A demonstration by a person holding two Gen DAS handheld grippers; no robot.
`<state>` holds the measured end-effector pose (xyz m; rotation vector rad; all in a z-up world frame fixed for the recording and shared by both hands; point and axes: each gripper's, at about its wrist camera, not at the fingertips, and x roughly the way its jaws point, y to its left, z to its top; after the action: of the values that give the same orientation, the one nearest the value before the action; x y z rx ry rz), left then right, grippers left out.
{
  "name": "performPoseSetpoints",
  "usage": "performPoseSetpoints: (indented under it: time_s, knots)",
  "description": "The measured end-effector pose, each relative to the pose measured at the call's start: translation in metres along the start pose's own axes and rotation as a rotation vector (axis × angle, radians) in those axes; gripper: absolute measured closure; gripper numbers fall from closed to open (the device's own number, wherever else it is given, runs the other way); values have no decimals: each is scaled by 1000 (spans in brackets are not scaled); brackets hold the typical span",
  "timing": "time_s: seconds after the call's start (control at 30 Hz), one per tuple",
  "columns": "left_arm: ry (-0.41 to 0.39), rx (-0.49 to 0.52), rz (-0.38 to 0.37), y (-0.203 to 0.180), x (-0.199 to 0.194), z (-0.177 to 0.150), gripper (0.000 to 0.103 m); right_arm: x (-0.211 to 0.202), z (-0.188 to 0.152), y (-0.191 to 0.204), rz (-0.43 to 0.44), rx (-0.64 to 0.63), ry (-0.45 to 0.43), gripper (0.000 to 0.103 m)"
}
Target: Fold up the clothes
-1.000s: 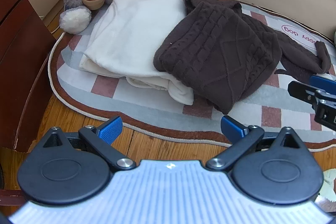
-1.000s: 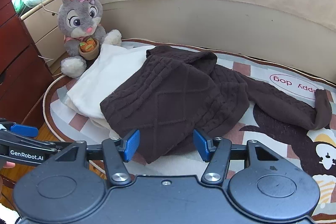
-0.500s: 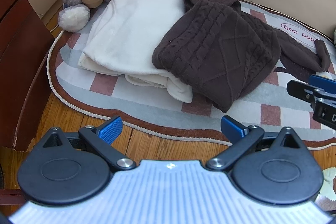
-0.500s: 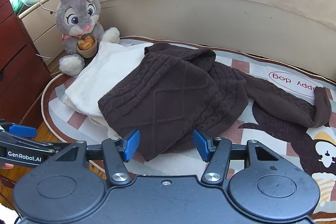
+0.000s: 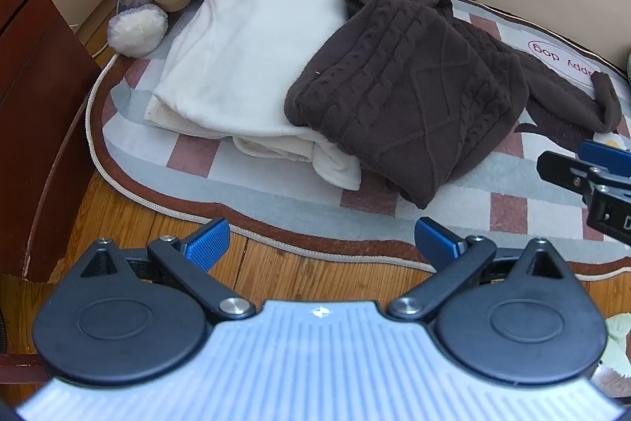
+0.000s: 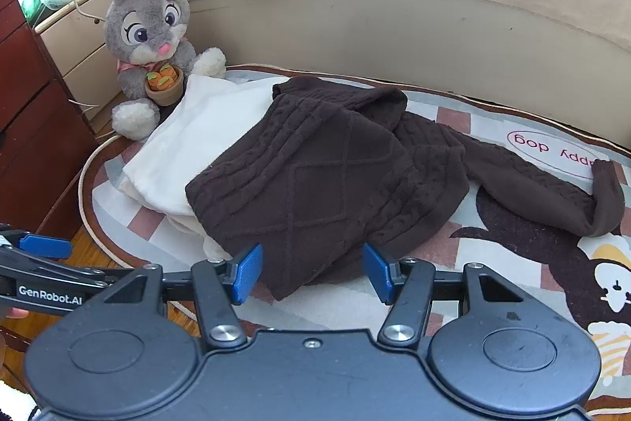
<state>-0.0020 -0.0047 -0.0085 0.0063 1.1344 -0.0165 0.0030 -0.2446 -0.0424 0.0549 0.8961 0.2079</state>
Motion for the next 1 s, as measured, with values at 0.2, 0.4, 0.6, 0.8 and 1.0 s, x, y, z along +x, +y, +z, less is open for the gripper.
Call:
performPoseSetpoints:
  time_s: [0.2, 0.4, 0.6, 0.8, 1.0]
  knots:
    - [4, 6, 2, -1, 2, 0, 1, 2, 0, 1, 0, 3, 10, 41]
    - [7, -23, -8, 1, 4, -1, 1, 2, -1, 0, 15, 4, 12, 41]
    - [-33, -70, 11, 8, 7, 0, 1, 2, -1, -8, 21, 50, 19, 41]
    - [-152, 3, 60, -2, 15, 12, 1, 7, 2, -29, 55, 114, -15, 40]
    - [-126, 12, 4, -5, 52, 38, 3, 52, 8, -55, 46, 118, 25, 40]
